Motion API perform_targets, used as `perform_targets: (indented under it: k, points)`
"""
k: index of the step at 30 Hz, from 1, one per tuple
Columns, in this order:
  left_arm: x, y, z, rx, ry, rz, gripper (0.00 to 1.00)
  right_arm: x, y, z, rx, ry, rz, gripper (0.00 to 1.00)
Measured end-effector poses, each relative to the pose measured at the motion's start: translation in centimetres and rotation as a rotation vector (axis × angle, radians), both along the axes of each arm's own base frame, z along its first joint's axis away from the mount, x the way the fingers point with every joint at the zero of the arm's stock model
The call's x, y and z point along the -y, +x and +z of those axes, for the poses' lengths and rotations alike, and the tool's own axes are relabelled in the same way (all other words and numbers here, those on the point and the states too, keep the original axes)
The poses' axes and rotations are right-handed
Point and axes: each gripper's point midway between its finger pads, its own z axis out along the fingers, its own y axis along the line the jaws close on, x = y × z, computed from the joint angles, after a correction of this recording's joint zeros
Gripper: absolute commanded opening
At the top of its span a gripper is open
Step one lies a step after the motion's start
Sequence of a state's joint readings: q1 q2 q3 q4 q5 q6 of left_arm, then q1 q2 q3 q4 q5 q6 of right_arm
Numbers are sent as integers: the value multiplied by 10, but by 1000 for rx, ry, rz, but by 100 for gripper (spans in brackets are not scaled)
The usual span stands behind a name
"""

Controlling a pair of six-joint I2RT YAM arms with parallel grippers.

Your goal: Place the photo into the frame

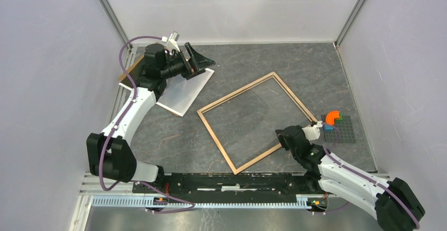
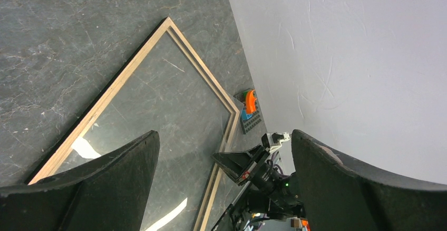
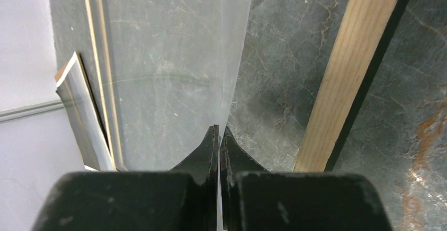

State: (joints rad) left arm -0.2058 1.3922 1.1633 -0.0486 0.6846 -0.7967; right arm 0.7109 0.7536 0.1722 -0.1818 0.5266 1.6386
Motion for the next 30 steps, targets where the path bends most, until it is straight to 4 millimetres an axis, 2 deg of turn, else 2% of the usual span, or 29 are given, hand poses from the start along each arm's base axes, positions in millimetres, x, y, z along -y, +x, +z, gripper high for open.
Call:
perform_targets:
  k: [5,12,30]
  points:
    - [0,0,-1,-1,0,0,100,-2,-2,-8,-31,-11,14,0]
    - [0,0,-1,-2,0,-2,100,-3,-3,-3,-18,7,6,0]
    - [2,-1,-1,-3,-1,-9,100,-7,-9,-7,-34,15,0,0]
